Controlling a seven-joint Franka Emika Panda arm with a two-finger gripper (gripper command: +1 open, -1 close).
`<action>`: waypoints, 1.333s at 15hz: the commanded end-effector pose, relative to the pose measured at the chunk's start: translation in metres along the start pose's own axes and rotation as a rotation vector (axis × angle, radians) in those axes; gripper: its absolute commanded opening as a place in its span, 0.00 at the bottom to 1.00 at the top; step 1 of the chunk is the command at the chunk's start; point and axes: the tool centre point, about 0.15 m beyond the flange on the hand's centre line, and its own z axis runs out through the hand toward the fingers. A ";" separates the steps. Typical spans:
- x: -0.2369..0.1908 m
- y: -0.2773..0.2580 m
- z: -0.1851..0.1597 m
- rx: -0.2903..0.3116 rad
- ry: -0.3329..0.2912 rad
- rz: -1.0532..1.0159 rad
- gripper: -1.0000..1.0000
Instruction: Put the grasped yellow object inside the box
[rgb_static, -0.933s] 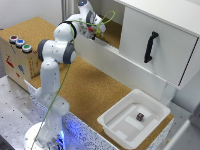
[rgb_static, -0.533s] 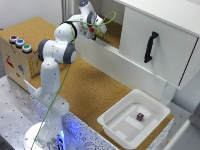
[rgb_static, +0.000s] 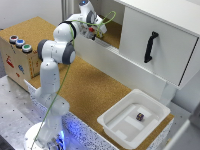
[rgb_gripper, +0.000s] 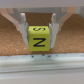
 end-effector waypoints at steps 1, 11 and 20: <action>-0.092 0.054 -0.039 -0.006 0.098 0.051 0.00; -0.145 0.211 0.018 -0.039 -0.037 0.215 0.00; -0.228 0.437 0.063 -0.265 -0.175 0.569 0.00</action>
